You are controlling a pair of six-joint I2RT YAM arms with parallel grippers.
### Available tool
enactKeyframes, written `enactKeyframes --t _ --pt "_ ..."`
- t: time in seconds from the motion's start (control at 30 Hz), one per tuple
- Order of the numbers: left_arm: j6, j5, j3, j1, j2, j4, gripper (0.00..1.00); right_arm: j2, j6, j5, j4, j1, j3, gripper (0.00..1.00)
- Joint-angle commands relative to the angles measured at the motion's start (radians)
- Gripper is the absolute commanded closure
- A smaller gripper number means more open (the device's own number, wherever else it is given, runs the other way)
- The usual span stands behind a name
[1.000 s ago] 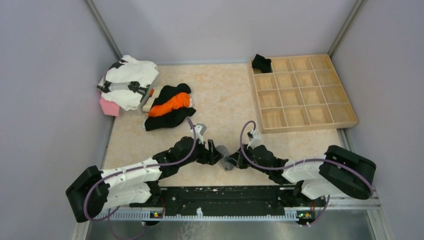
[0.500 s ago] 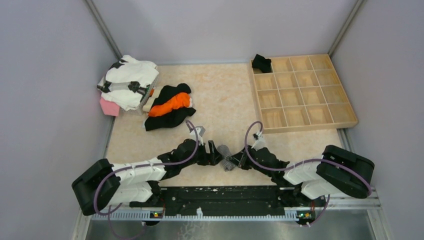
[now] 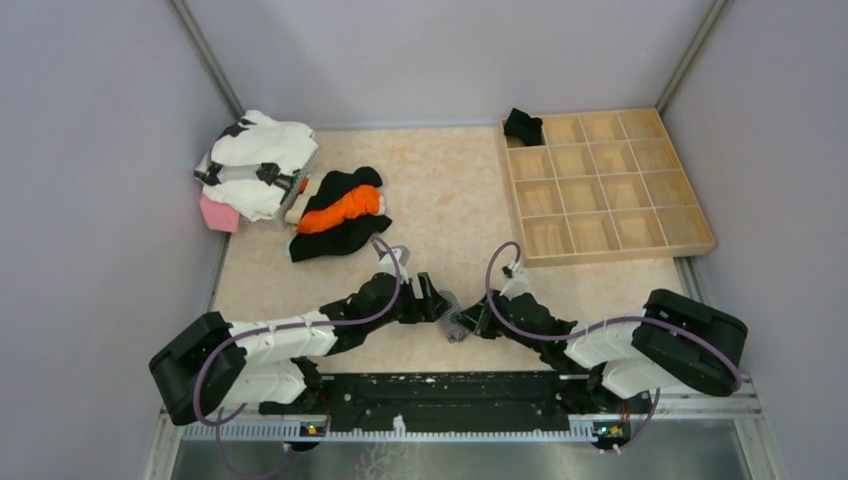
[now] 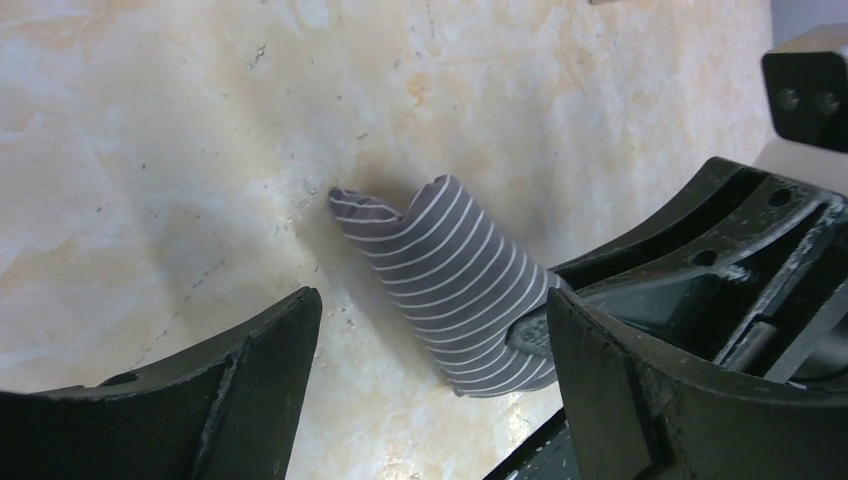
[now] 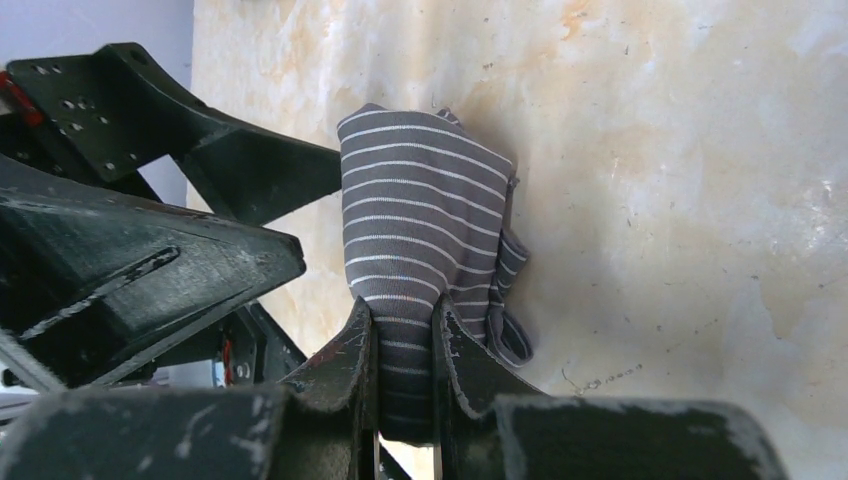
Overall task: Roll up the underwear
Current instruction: Roll the underwear to the center of the board.
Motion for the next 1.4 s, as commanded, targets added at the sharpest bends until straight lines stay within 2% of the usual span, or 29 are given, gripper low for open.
enactKeyframes --t 0.0,0.17,0.53,0.67,0.8,0.93,1.07,1.37 --pt "-0.009 -0.016 0.057 -0.001 0.021 0.060 0.12 0.037 -0.042 -0.025 -0.124 -0.003 0.007 1.00" --pt "0.011 0.007 0.076 -0.002 0.044 0.068 0.22 0.048 -0.048 -0.036 -0.122 -0.003 0.014 1.00" --pt "-0.008 0.014 0.099 -0.002 0.151 0.029 0.26 0.053 -0.054 -0.038 -0.126 -0.003 0.021 1.00" --pt "-0.006 0.007 0.101 -0.002 0.174 0.014 0.31 0.049 -0.059 -0.043 -0.132 -0.003 0.026 0.98" --pt "-0.008 0.005 0.097 -0.003 0.192 0.003 0.40 0.045 -0.067 -0.044 -0.146 -0.004 0.033 0.94" --pt "-0.012 0.008 0.087 -0.003 0.193 0.003 0.48 0.032 -0.075 -0.041 -0.160 -0.003 0.039 0.88" --pt "-0.010 0.005 0.074 -0.003 0.194 -0.001 0.51 -0.007 -0.098 -0.048 -0.198 -0.003 0.057 0.77" --pt "-0.006 0.005 0.063 -0.005 0.209 -0.003 0.52 -0.275 -0.175 0.020 -0.533 -0.003 0.135 0.52"
